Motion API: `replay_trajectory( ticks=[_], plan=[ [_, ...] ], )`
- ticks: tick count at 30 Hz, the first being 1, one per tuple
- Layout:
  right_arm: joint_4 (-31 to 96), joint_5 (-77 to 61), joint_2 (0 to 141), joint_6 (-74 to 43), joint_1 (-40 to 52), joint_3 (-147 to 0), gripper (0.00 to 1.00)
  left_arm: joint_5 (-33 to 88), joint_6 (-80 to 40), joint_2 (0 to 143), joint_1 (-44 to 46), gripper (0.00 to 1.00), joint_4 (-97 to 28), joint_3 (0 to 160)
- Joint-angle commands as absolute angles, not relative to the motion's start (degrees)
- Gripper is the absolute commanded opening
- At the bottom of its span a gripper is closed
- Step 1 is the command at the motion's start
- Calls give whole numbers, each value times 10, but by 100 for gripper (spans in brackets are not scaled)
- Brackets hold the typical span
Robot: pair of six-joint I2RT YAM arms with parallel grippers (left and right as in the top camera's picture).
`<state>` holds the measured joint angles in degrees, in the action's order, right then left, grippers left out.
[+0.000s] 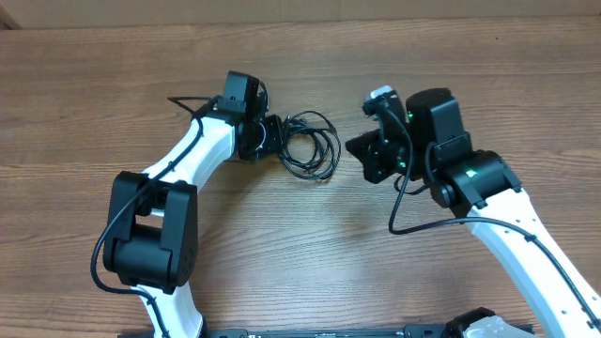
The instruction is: Untangle cables
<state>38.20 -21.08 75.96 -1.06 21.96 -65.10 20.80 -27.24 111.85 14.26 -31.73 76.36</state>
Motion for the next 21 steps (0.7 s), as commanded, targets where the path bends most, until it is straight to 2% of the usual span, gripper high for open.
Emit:
replay_trajectory(
  ticks=[1, 7, 15, 21],
  plan=[
    [395, -185, 767, 14, 215, -658, 7, 210, -207, 1071, 150, 4, -338, 805],
    [361, -181, 772, 46, 217, -658, 31, 205, -160, 1013, 167, 4, -383, 819],
    [349, -171, 794, 75, 272, -658, 33, 204, -152, 1003, 206, 4, -419, 818],
    [348, -70, 853, 127, 276, -657, 34, 196, -66, 1003, 248, 4, -432, 818]
  ],
)
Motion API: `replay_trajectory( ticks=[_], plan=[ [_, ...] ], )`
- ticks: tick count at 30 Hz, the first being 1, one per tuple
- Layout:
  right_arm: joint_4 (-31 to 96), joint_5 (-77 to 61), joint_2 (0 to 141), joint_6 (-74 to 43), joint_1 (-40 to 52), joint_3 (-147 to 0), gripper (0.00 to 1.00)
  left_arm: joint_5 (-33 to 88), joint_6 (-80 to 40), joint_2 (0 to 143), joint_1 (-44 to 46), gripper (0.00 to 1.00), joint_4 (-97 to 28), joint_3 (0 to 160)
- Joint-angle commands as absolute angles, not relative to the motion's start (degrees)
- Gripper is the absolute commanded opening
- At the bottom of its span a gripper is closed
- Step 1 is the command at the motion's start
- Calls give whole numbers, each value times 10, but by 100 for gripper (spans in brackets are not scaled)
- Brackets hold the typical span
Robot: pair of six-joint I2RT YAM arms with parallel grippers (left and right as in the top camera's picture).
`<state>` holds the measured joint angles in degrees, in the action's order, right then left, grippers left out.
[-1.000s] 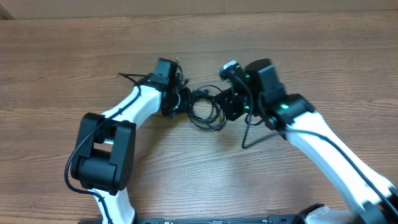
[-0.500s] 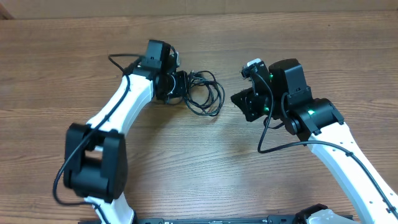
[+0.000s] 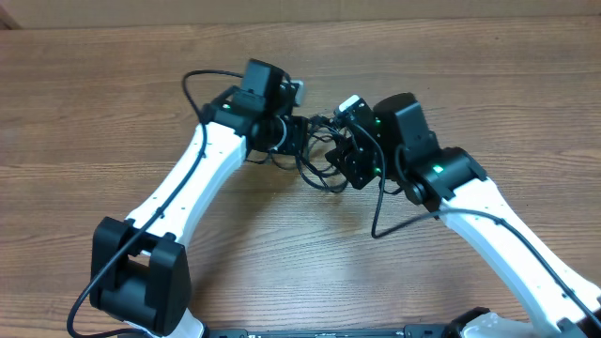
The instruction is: Untangle cables
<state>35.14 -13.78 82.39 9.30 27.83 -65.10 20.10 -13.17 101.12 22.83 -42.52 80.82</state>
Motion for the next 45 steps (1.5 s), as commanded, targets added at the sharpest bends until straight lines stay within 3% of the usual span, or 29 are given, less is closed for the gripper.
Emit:
replay_trajectory(
  ticks=[1, 5, 10, 28, 32, 45],
  plan=[
    [348, -61, 864, 136, 276, -657, 34, 185, -62, 1003, 253, 4, -438, 818],
    [353, -43, 895, 155, 277, -657, 28, 118, -60, 1004, 271, 4, -463, 818],
    [371, 19, 907, 156, 277, -656, 29, 110, -60, 1004, 274, 4, -465, 818],
    [416, -83, 907, 155, 297, -656, 31, 110, -24, 1090, 274, 4, -456, 802],
    [396, -128, 907, 157, 297, -647, 33, 110, -16, 1097, 274, 4, -435, 802],
    [274, -34, 950, 167, 295, -573, 36, 110, -17, 1102, 274, 4, -417, 800]
  ],
)
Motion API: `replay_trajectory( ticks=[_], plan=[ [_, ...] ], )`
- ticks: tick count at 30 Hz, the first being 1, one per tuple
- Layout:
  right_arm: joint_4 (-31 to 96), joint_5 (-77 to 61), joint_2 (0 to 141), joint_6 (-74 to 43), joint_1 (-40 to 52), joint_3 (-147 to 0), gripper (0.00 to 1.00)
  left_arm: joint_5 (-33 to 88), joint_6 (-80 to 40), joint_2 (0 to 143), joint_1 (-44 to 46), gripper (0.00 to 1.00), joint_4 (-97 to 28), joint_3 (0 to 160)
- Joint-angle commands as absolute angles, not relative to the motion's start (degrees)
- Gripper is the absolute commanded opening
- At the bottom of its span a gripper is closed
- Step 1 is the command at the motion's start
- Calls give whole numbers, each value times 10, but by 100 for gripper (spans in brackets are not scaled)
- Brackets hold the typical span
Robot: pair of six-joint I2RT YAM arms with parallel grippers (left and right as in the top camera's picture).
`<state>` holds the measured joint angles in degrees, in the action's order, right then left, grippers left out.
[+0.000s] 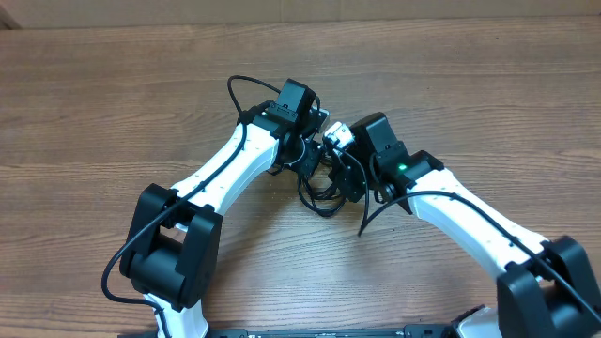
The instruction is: Untangle cables
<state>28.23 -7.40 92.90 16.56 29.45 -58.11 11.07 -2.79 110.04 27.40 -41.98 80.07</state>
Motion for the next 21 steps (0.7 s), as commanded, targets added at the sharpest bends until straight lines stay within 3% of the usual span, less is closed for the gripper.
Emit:
replay_trajectory(
  ticks=[1, 4, 8, 21],
  plan=[
    [268, -27, 959, 167, 295, -573, 40, 110, -17, 1102, 274, 4, -417, 800],
    [255, -22, 982, 166, 295, -573, 42, 110, -17, 1102, 274, 4, -418, 800],
    [260, 4, 1002, 143, 295, -573, 23, 111, -17, 1102, 274, 4, -420, 800],
    [299, 4, 1050, 133, 299, -561, 28, 119, -22, 1102, 274, 4, -418, 800]
  ],
)
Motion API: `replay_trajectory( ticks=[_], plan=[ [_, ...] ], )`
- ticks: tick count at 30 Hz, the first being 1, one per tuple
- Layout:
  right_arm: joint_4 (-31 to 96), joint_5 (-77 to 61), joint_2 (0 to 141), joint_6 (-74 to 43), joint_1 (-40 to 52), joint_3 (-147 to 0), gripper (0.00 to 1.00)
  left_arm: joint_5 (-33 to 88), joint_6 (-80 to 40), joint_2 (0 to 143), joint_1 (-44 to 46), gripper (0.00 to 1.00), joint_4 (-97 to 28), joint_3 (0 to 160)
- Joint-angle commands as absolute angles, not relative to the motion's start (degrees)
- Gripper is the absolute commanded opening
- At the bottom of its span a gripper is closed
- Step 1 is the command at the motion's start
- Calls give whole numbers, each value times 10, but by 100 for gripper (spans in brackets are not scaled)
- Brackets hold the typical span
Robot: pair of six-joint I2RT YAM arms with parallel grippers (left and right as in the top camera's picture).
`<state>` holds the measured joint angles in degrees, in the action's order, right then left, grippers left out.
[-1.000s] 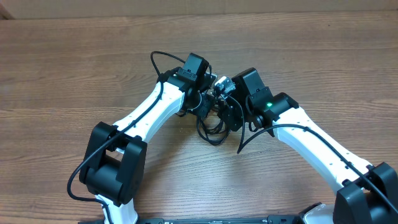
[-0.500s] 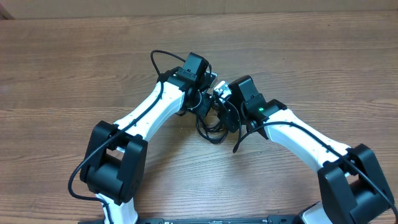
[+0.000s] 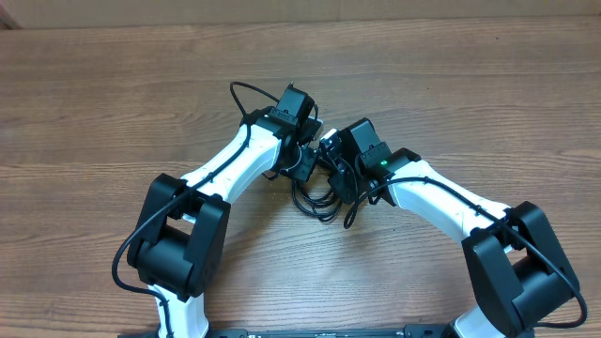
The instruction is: Untangle cables
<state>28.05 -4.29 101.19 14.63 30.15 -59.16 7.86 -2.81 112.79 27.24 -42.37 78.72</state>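
A tangled bundle of thin black cables lies in loops on the wooden table near the middle. My left gripper reaches in from the left and sits at the bundle's upper edge, shut on the cables. From the right, my right gripper presses in close against the left one, right at the same knot. Its fingers are hidden under the wrist and the cables, so its state does not show.
The arms' own black leads arc above the left wrist and hang below the right wrist. Both white forearms cross the table's front half. The table's far edge runs along the top of the view.
Both grippers have shifted slightly left and toward the front, still tight together. The cable loops lie a little lower and more spread below them.
At first my left gripper was at the bundle's left edge and my right gripper stood apart to the right. Then the right gripper had closed in on the bundle. After that both were together over it nearer the middle, as now.
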Motion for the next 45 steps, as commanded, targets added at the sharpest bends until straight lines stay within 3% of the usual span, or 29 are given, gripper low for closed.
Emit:
replay_trajectory(
  ticks=[1, 4, 8, 12, 17, 24, 33, 40, 43, 45],
  plan=[
    [299, 4, 1051, 133, 299, -555, 28, 119, -24, 1102, 274, 4, -418, 800],
    [298, 4, 1054, 133, 299, -535, 27, 118, -30, 1102, 273, 4, -416, 800],
    [289, 6, 1056, 87, 299, -514, 4, 118, -48, 1102, 273, 4, -413, 800],
    [291, -1, 1054, 26, 299, -519, 4, 113, -75, 1102, 273, 4, -413, 800],
    [337, -111, 1024, 8, 296, -552, 4, 60, -191, 1102, 262, 4, -407, 800],
    [347, -253, 884, -1, 250, -563, 4, 60, -298, 1102, 200, 4, -396, 800],
    [361, -305, 726, -15, 131, -563, 4, 106, -254, 1101, 156, 4, -400, 800],
    [403, -307, 709, 4, 59, -563, 4, 177, -179, 1082, 152, 4, -402, 802],
    [411, -318, 712, 34, 66, -563, 6, 196, -139, 1065, 152, 4, -403, 802],
    [410, -334, 715, 35, 71, -563, 18, 197, -120, 1052, 154, 4, -405, 802]
  ],
)
